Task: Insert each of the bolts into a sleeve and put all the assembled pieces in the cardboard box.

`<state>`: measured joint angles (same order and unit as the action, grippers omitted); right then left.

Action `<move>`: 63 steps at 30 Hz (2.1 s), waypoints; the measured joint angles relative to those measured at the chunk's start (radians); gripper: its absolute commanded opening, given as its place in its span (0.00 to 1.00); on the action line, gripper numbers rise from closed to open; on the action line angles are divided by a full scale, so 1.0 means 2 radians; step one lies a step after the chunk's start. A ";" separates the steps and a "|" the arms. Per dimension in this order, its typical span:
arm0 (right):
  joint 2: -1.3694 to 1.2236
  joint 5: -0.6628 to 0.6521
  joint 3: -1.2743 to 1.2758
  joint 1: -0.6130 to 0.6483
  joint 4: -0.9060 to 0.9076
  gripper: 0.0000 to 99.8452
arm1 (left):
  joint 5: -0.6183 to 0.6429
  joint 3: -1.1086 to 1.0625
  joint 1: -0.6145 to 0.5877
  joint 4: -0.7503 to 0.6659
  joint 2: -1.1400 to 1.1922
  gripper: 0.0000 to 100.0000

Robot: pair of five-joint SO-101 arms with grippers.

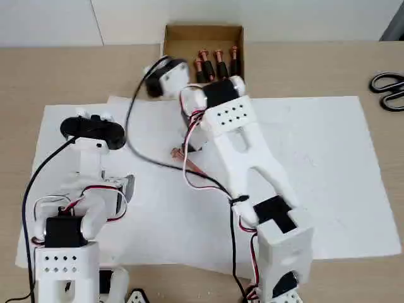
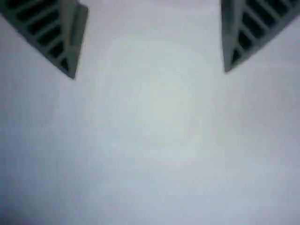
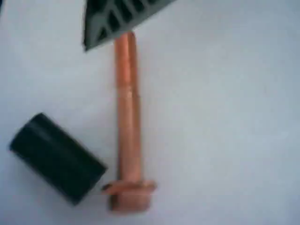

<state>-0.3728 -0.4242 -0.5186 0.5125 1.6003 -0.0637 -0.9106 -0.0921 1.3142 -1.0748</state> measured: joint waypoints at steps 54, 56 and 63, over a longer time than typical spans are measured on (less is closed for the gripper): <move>-0.175 -0.282 -0.002 0.007 -0.125 0.26 | -0.002 -0.005 -0.146 0.022 -0.189 0.20; -0.180 -0.282 -0.002 0.006 -0.125 0.25 | -0.002 -0.005 -0.146 0.022 -0.189 0.20; -0.193 -0.282 -0.008 -0.002 -0.126 0.02 | -0.002 -0.005 -0.146 0.022 -0.189 0.20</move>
<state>-0.7595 -0.9874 -0.5355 0.5094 1.3487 -0.0667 -0.9214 -0.3836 1.3587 -1.4523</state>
